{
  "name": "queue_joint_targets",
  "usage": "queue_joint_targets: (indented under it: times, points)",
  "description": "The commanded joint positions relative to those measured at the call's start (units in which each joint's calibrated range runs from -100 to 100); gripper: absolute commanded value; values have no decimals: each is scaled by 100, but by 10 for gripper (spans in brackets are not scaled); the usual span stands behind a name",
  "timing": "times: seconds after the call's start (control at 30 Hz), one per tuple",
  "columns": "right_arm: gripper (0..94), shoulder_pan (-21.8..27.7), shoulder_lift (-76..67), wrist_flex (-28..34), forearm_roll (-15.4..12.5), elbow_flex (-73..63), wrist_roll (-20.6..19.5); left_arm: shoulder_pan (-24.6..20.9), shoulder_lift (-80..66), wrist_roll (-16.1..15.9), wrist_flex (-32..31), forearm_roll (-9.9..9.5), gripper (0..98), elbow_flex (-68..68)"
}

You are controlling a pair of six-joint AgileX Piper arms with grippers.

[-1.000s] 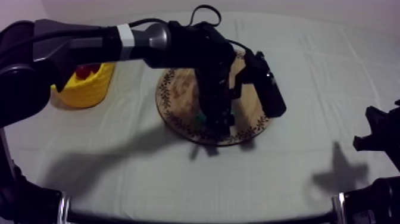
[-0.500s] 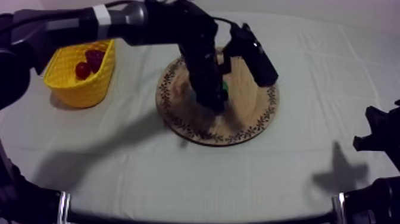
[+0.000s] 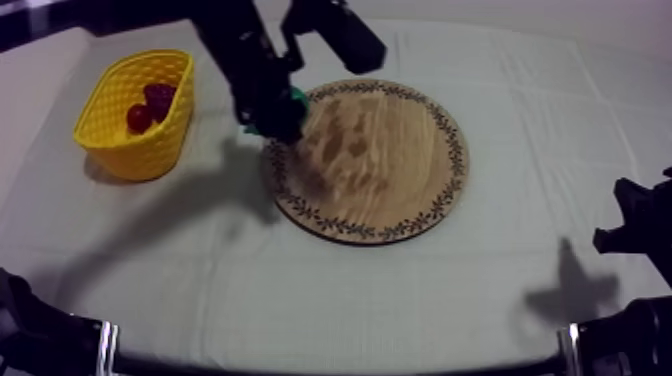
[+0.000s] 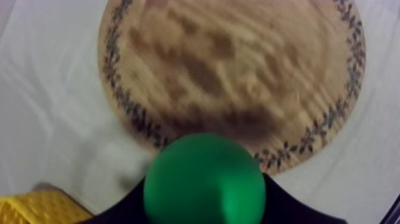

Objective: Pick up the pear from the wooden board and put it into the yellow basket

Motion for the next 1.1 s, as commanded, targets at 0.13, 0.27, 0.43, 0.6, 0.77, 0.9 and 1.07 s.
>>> queue_joint_targets:
  times: [0.13, 0.27, 0.43, 0.6, 0.77, 0.9, 1.07]
  points:
    - [5, 0, -5, 5, 2, 5, 0, -469, -980, -103, 357, -16, 486, 520]
    - [5, 0, -5, 5, 2, 5, 0, -825, -1132, -126, 425, -126, 492, 259]
    - [5, 0, -5, 5, 2, 5, 0, -1321, -1074, -144, 430, -282, 494, -167]
    - [5, 0, -5, 5, 2, 5, -1, -1794, -824, -183, 293, -353, 492, -331]
    - [5, 0, -5, 5, 2, 5, 0, -2182, -483, -188, 188, -359, 486, -435]
    - [5, 0, -5, 5, 2, 5, 0, -2378, -210, -34, 4, -343, 483, -406]
    - [5, 0, -5, 5, 2, 5, 0, -2535, 87, 283, -100, -296, 477, -250]
